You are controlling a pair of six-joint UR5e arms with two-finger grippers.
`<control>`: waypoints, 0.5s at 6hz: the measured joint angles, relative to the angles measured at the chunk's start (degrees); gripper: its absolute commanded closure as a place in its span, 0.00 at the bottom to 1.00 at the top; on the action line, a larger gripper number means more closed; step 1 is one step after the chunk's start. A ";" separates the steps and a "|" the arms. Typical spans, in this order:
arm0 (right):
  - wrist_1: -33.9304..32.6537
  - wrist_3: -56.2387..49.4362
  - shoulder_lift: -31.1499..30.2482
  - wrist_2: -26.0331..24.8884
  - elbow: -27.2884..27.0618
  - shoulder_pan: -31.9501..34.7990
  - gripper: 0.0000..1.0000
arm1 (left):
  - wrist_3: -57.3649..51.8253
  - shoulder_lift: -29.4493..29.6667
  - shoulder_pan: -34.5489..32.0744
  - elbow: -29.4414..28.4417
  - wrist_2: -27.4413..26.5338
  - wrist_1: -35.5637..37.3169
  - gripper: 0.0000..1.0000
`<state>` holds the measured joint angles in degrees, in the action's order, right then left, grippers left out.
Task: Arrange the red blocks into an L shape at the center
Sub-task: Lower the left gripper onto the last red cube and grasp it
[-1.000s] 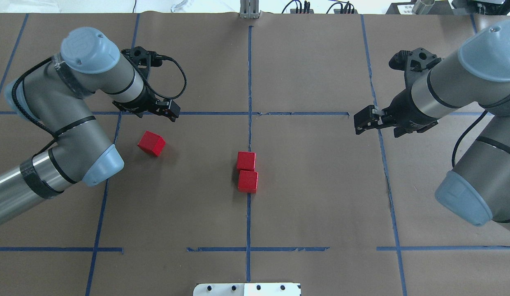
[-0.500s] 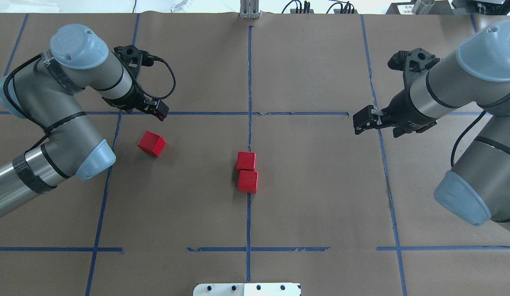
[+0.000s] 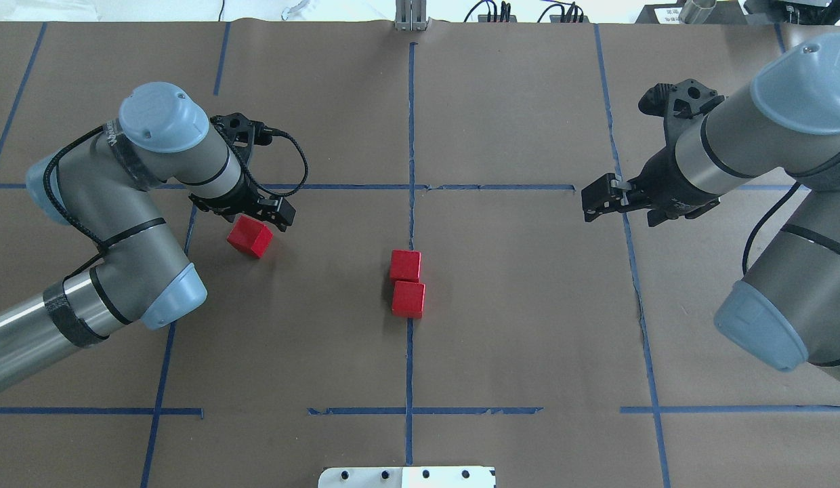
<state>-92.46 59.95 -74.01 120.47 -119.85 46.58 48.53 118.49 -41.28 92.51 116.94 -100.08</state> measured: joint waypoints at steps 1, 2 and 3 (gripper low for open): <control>-0.03 0.00 -0.04 -0.01 0.03 0.04 0.00 | -1.27 -0.26 0.03 -0.15 -0.15 -0.04 0.02; -0.04 0.00 -0.05 -0.04 0.04 0.06 0.00 | -2.04 -0.93 0.05 -0.34 -0.17 -0.72 0.02; -0.04 0.00 -0.02 -0.06 0.05 0.08 0.00 | -2.29 -1.67 0.09 -0.44 -0.15 -1.77 0.02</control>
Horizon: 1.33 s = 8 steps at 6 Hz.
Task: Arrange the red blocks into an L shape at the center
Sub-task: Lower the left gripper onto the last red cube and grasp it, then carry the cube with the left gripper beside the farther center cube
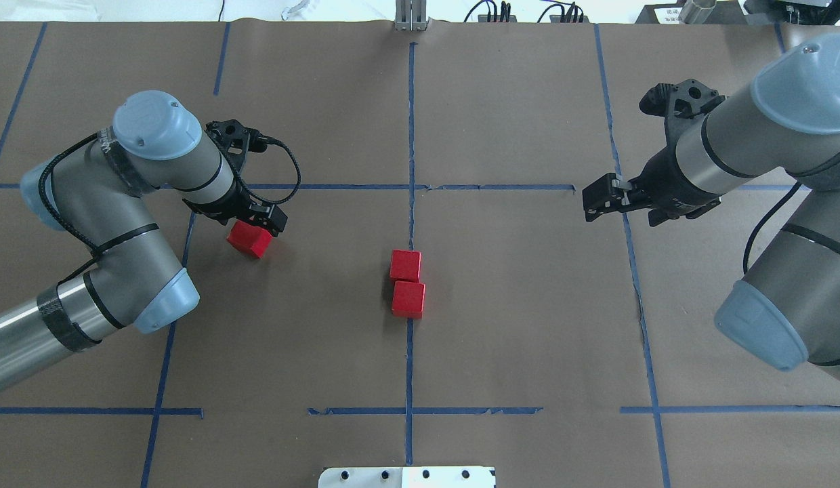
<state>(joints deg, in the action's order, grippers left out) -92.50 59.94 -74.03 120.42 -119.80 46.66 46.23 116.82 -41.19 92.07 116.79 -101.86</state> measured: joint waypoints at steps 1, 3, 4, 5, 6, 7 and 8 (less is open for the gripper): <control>-0.03 0.00 0.00 0.00 0.00 0.01 0.00 | -0.07 -0.27 0.03 -0.22 0.01 -0.45 0.05; 0.02 -0.07 -1.30 0.06 -0.48 0.37 0.00 | -0.12 0.16 0.18 -1.81 0.02 -0.67 0.30; 0.04 -0.06 -1.70 0.07 -0.69 0.54 0.00 | -0.13 0.26 0.19 -2.30 0.02 -0.73 0.79; 0.04 -0.02 -1.78 0.08 -0.79 0.59 0.00 | -0.08 0.34 0.18 -2.51 0.02 -0.78 0.98; 0.04 -0.01 -1.80 0.06 -0.84 0.62 0.00 | 0.30 0.51 0.19 -2.35 0.05 -0.66 1.00; 0.04 0.00 -1.84 0.12 -1.09 0.92 0.00 | 3.90 0.91 0.17 -1.42 0.06 -0.21 1.00; 0.04 0.03 -1.95 0.27 -1.50 1.35 0.00 | 12.92 1.76 0.16 -0.15 -0.05 0.22 1.00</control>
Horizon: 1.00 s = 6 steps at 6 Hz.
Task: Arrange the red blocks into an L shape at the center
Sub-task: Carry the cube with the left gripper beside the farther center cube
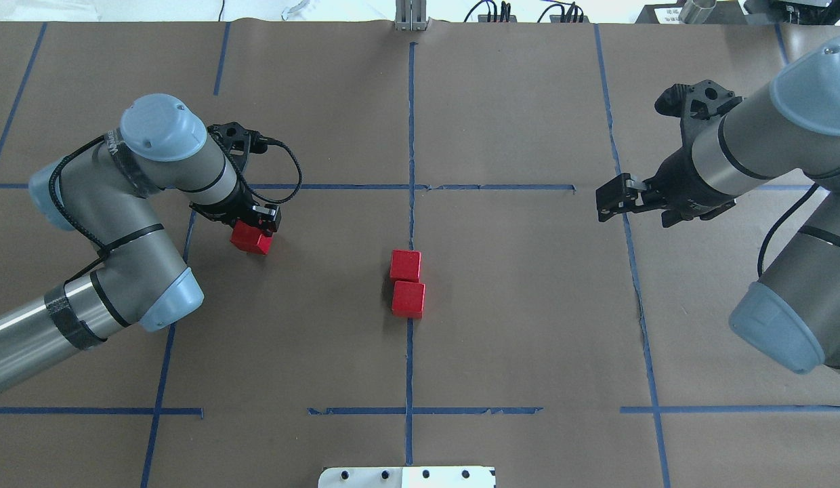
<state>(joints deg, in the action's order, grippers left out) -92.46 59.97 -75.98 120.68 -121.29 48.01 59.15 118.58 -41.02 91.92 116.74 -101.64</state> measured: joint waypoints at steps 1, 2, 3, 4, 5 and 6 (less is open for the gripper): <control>0.00 0.02 -0.16 0.03 -0.42 0.25 0.00 | 15.17 0.98 0.95 1.58 -1.75 0.36 1.00; 0.00 0.01 -0.35 0.01 -0.84 0.37 0.00 | 35.47 2.37 5.42 4.01 -7.54 2.49 1.00; 0.00 0.04 -0.43 -0.03 -1.02 0.39 0.00 | 51.16 5.36 9.85 5.51 -12.17 8.16 1.00; 0.00 0.06 -0.47 -0.10 -1.03 0.41 0.00 | 62.23 8.33 12.11 6.05 -13.76 14.16 1.00; 0.00 0.06 -0.52 -0.19 -1.05 0.39 0.00 | 71.77 9.49 13.16 5.90 -14.26 16.44 0.99; 0.00 0.11 -0.55 -0.25 -1.08 0.36 0.00 | 78.42 9.78 13.46 5.47 -14.48 16.54 0.99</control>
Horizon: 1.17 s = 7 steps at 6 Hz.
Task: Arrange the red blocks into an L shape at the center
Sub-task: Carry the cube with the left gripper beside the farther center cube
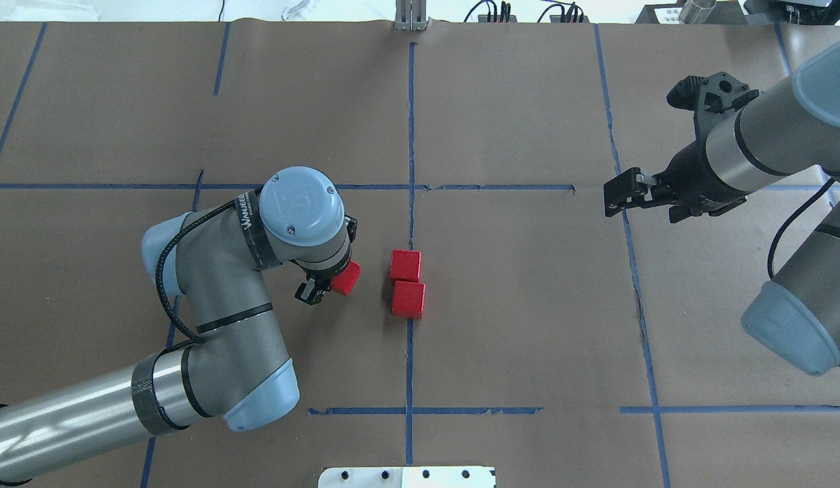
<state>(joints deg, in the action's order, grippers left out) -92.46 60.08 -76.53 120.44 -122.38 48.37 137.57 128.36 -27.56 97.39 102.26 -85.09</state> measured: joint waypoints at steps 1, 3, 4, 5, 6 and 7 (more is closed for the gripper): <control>0.00 0.11 -0.01 -0.02 -0.03 -0.02 0.00 | 3.92 0.09 -0.14 -0.28 -0.06 -0.97 0.99; 0.00 0.46 -0.06 -0.03 -0.09 -0.03 0.00 | 12.59 0.17 -1.72 -1.91 0.03 -6.86 0.99; 0.00 0.62 -0.09 -0.03 -0.11 -0.03 0.00 | 15.14 0.30 -2.17 -4.07 0.15 -9.98 0.99; 0.00 0.72 -0.13 -0.03 -0.16 -0.03 0.00 | 16.65 0.77 -2.20 -5.54 0.23 -11.53 0.99; 0.00 0.79 -0.17 -0.06 -0.20 -0.03 0.00 | 17.85 1.65 -1.84 -6.34 0.28 -11.99 0.99; 0.00 0.82 -0.17 -0.07 -0.22 -0.03 0.00 | 18.66 2.29 -1.31 -6.86 0.30 -12.09 0.99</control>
<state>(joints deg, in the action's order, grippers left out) -92.46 60.90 -76.70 120.37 -122.60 48.34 156.23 130.65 -28.87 90.53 102.56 -97.18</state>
